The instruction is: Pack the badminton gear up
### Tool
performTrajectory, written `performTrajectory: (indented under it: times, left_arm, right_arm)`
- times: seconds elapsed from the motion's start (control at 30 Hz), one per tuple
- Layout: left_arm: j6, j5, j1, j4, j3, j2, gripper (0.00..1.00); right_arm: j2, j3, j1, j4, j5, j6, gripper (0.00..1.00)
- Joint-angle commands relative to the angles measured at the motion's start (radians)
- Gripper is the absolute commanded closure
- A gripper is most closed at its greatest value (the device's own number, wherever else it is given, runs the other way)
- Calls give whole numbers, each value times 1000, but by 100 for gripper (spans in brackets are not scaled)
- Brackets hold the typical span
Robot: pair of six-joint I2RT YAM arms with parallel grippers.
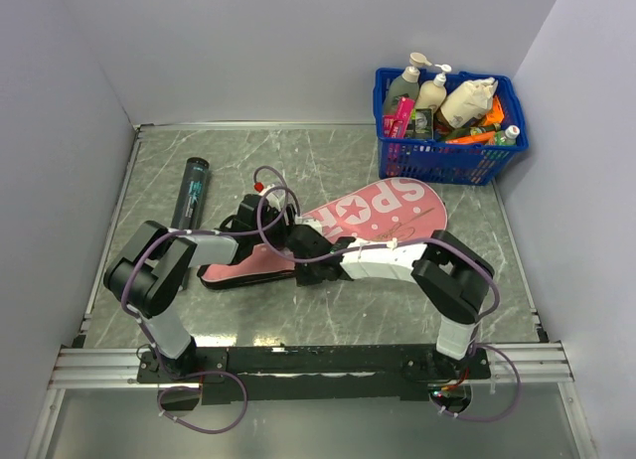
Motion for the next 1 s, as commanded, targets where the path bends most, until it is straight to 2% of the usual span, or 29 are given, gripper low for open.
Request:
performTrajectory:
  times: [0.0,0.1,0.17,0.23,0.3,0.5,0.67,0.97]
  left_arm:
    - [37,17,-26,-131,-35,42,35]
    - [51,69,-30,-83,-54,-1,33]
    - [52,90,-35,-60,-83,-63,28]
    - [43,90,-33,-78,-95,-120,26]
    - [31,43,-35,-117,-101,-241,25]
    - [-66,-231,-39,-411,-100,-588,24]
    - [-95,-250,-64,-601,-146,-786,24]
    - [-165,-295,-119,-695,-287,-863,30]
  right_arm:
    - [-28,-13,19,93,-134,60,100]
    - [-74,-49,18,71,-101,69,100]
    - [-106,-70,16,55,-97,71,100]
    - [-148,-101,18,51,-52,82,100]
    - [-175,-127,10,56,-42,96,100]
    - [-266,-242,-1,47,-1,129,100]
    - [-378,-387,-42,82,12,172,100]
    - [-663,-564,-172,-56,68,155,100]
